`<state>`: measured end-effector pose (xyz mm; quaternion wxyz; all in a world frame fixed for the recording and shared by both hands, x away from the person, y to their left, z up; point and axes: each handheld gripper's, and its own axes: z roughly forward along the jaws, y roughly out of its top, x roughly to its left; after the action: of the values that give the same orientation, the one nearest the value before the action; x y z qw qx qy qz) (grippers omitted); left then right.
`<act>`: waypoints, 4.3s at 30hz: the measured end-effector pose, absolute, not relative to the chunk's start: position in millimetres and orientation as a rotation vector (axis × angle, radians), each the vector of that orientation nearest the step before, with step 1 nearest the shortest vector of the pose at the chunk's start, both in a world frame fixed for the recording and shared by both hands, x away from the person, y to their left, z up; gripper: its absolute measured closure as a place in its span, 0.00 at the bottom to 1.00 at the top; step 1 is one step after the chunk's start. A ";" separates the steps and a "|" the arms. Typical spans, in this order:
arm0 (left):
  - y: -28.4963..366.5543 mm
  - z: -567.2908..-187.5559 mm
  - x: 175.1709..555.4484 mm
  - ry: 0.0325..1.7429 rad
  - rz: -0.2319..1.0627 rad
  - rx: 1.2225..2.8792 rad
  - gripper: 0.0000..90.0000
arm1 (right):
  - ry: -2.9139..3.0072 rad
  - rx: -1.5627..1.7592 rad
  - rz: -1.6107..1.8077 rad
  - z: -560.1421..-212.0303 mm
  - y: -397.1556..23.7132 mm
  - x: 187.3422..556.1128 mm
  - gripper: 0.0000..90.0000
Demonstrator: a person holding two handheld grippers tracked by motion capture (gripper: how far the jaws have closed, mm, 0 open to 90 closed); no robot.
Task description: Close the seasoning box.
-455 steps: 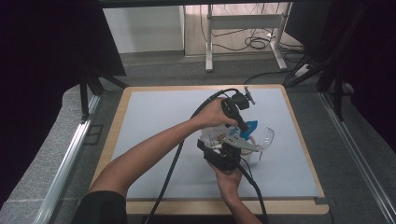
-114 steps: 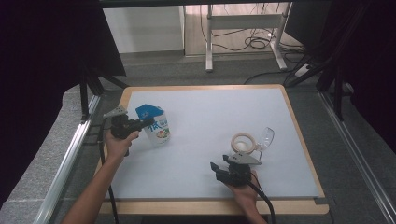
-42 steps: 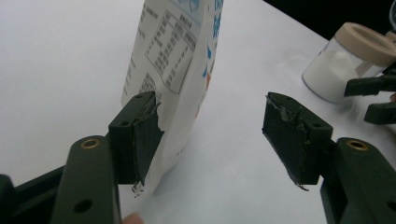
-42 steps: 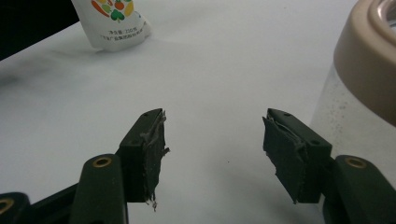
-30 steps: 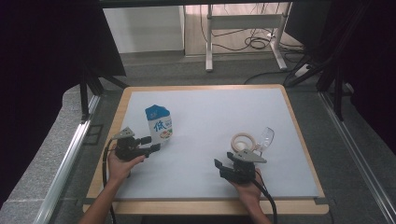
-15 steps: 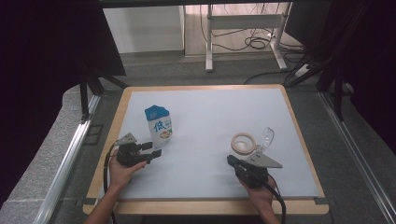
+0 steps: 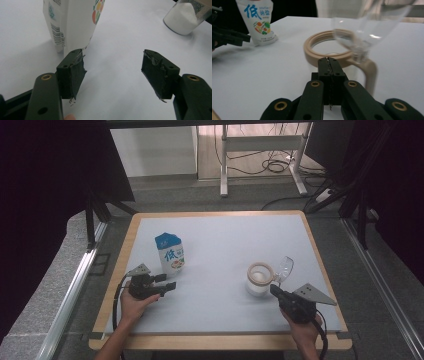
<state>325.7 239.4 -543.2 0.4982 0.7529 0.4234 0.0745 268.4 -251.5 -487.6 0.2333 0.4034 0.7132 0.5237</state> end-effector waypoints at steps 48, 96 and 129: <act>241.2 -550.9 312.8 1.037 0.183 1.825 0.38 | 1.749 1.197 1.409 -462.9 -279.1 299.1 1.00; 241.5 -551.1 307.4 1.030 0.187 1.808 0.39 | 1.940 1.021 1.447 -464.6 -234.0 301.7 1.00; 239.3 -550.7 306.8 1.024 0.201 1.827 0.39 | 1.922 1.240 1.314 -510.7 -327.5 315.4 0.57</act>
<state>306.8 239.3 -550.7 0.4959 0.7541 0.4225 0.0828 315.4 -327.5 -510.7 0.2493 0.4552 0.7057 0.4824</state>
